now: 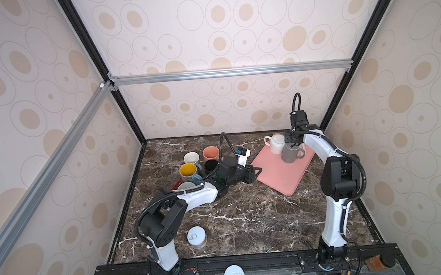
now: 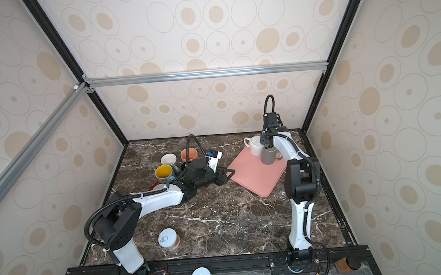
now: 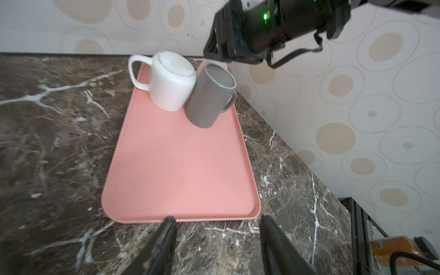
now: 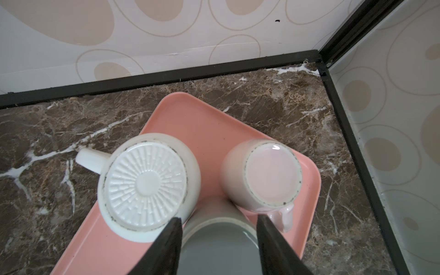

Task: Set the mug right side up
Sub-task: 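Move the right gripper over the grey mug on the tray while the left gripper approaches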

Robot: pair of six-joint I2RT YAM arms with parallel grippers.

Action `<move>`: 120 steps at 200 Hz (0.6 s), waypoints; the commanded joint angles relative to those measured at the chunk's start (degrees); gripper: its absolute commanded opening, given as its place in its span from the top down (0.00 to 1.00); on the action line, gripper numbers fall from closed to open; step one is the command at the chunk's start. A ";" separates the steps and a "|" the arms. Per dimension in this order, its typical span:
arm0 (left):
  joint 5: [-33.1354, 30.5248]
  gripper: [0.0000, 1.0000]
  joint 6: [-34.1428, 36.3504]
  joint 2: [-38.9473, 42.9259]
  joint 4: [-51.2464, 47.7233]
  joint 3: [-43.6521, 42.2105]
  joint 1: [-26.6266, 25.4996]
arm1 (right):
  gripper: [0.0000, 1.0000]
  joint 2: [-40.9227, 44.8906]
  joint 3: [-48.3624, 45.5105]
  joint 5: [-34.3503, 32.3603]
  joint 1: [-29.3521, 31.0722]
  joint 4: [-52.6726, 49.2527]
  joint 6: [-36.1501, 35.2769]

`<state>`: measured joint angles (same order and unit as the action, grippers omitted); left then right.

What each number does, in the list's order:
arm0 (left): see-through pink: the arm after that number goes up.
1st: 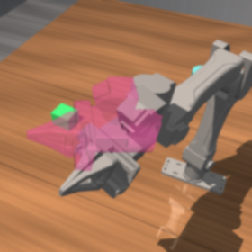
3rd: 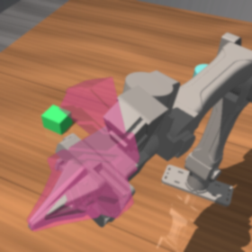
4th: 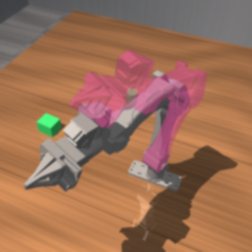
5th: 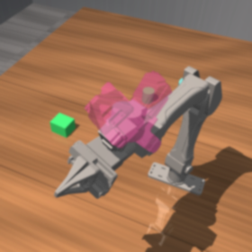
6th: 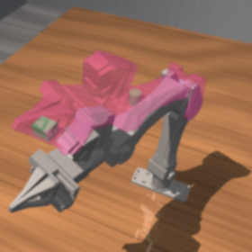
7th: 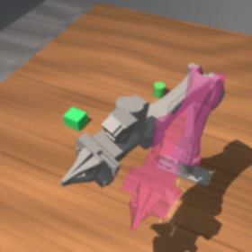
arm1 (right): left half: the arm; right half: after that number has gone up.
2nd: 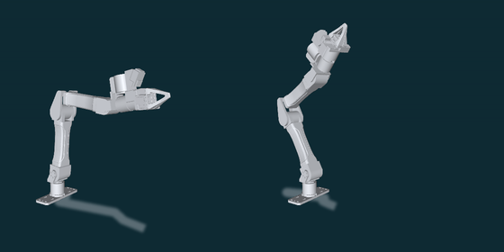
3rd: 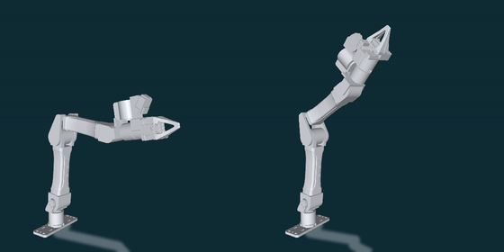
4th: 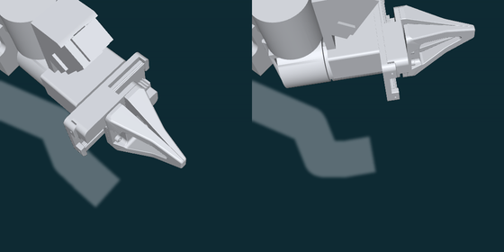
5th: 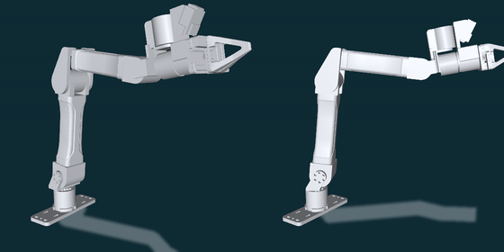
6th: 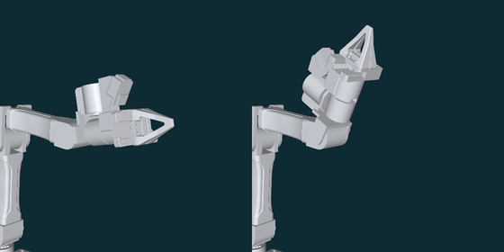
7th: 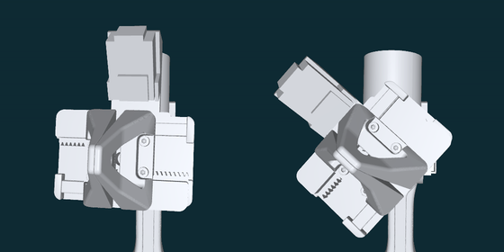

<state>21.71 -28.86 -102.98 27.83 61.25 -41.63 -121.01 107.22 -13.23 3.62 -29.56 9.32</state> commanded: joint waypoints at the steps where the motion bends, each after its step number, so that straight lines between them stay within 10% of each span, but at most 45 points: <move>1: 2.97 0.44 -1.64 -1.53 1.96 4.86 -0.46 | 0.46 -2.95 5.33 1.46 -1.29 -2.09 -2.25; 120: 2.68 0.44 -1.66 -1.26 3.46 0.88 -0.61 | 0.51 4.88 -10.36 5.28 -1.96 2.05 -1.26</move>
<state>24.12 -31.14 -105.23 30.57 62.22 -42.02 -121.14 102.96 -8.78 1.69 -28.10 6.76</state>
